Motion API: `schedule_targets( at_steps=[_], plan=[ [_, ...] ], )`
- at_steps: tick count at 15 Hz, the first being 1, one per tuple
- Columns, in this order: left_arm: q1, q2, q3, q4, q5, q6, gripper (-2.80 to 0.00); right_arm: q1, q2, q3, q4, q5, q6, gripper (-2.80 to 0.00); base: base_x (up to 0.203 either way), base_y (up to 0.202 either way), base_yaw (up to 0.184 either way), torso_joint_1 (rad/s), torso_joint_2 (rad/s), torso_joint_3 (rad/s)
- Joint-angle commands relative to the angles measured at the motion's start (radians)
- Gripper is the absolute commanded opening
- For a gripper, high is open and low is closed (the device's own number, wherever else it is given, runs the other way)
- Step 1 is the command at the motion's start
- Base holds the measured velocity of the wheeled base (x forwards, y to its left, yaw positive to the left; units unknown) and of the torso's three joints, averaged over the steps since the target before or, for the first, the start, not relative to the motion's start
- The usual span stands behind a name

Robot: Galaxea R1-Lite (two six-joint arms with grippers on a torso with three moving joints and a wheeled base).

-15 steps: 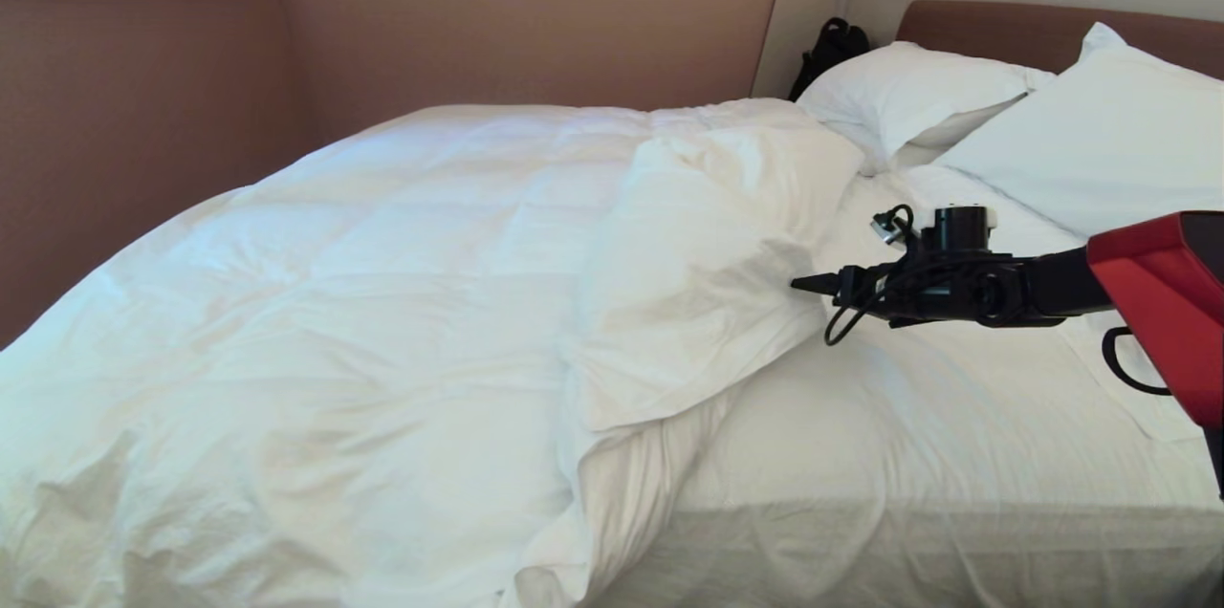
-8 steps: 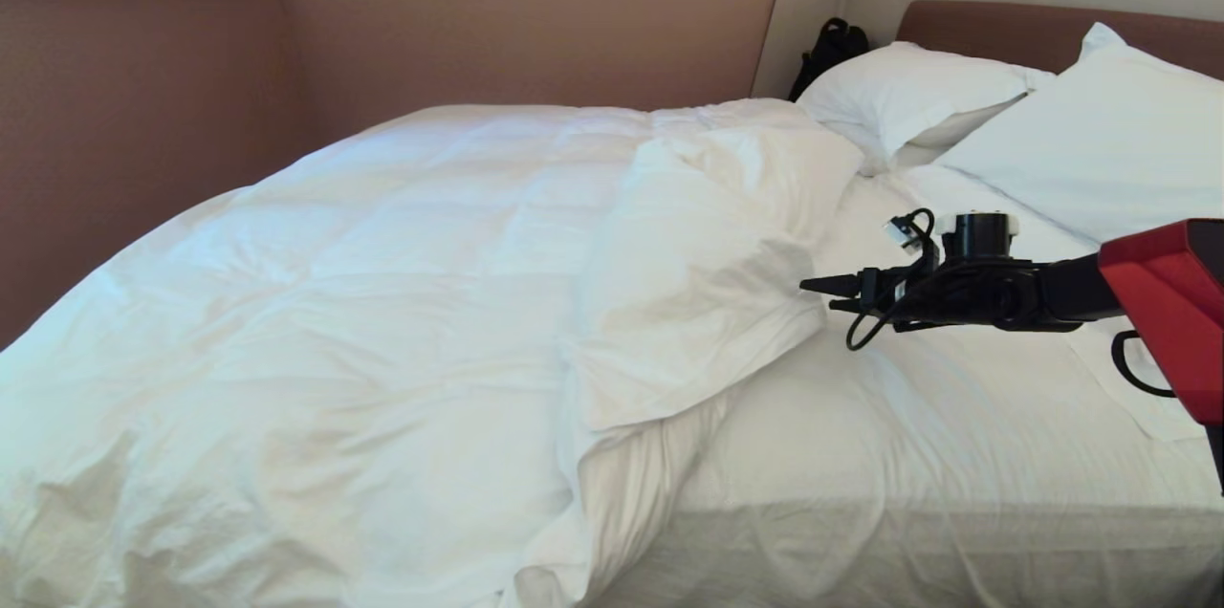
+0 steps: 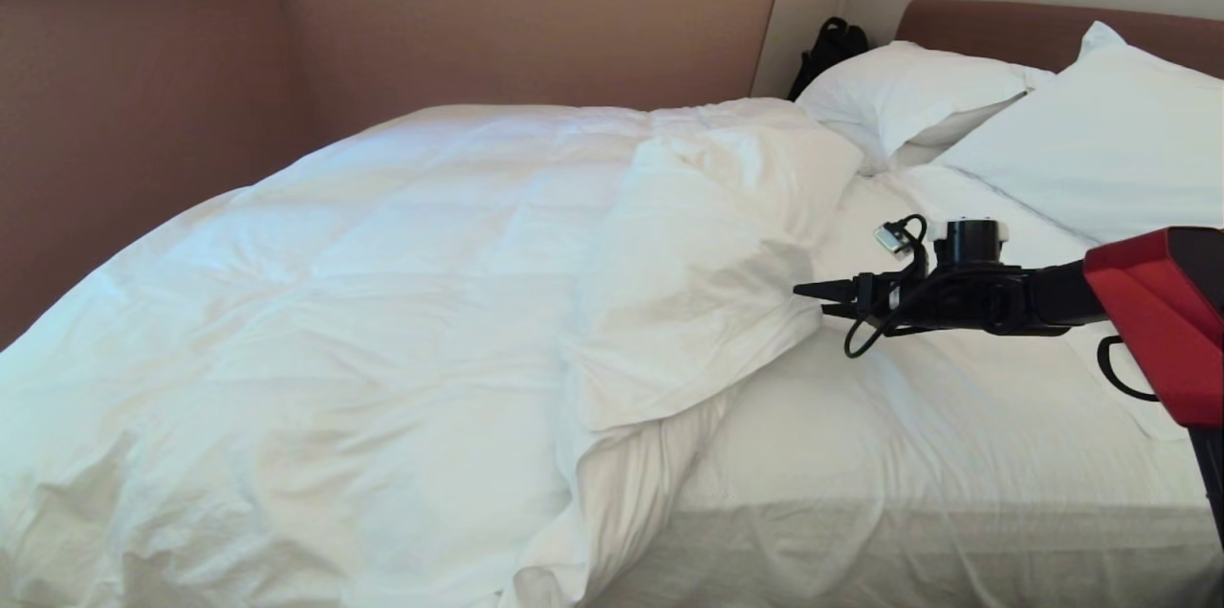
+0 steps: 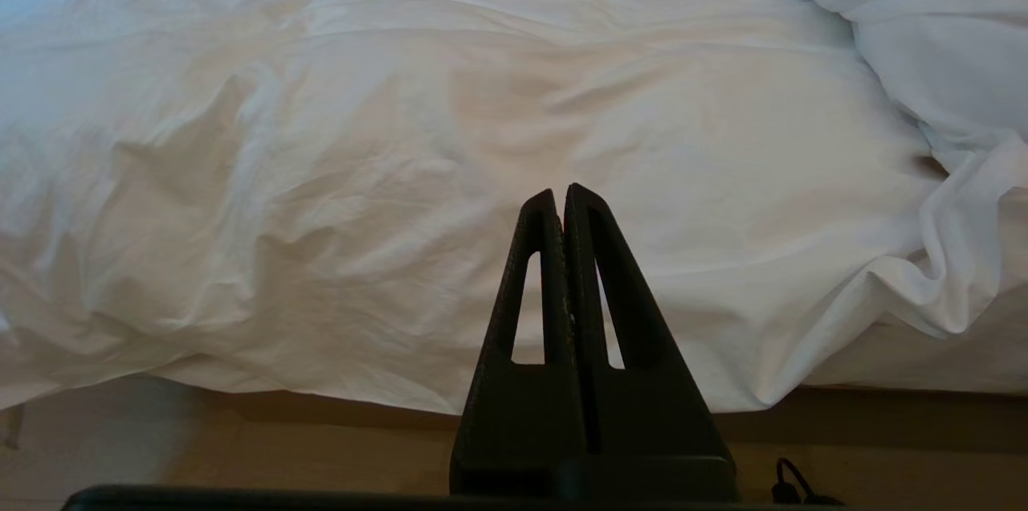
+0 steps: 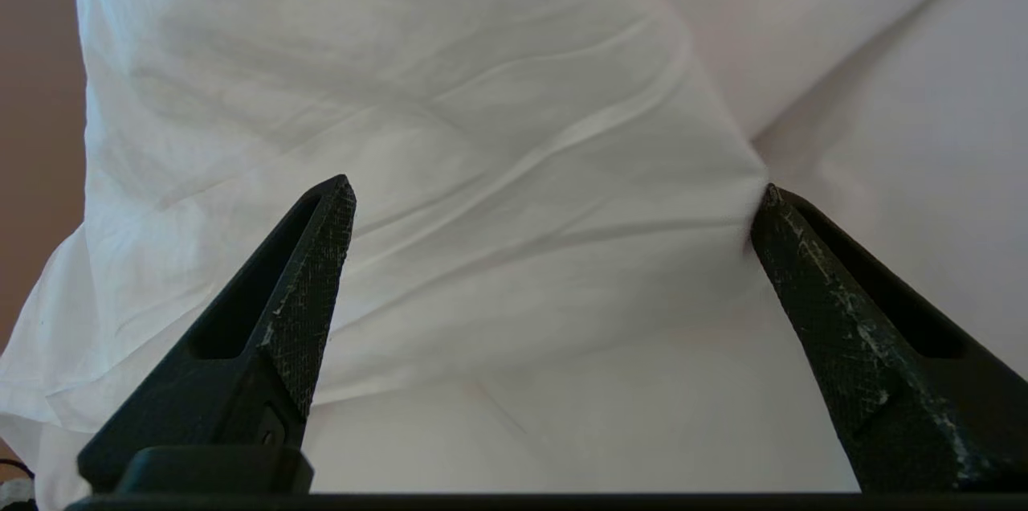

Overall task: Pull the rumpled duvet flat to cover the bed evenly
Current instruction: Flatten the corners of the folded blanket

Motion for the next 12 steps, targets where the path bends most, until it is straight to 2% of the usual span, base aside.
schedule_targets(
  at_steps=[1,12],
  plan=[
    [0.000,0.000,0.000,0.000,0.000,-0.001,-2.80,0.005,0.004,-0.002,-0.001,0.003,0.001,0.00,0.000,0.000,0.000,0.000,0.00,0.000],
    [0.000,0.000,0.000,0.000,0.000,-0.001,-2.80,0.009,0.036,-0.027,-0.001,0.002,0.001,0.00,0.000,0.000,0.000,0.000,0.00,0.000]
  ],
)
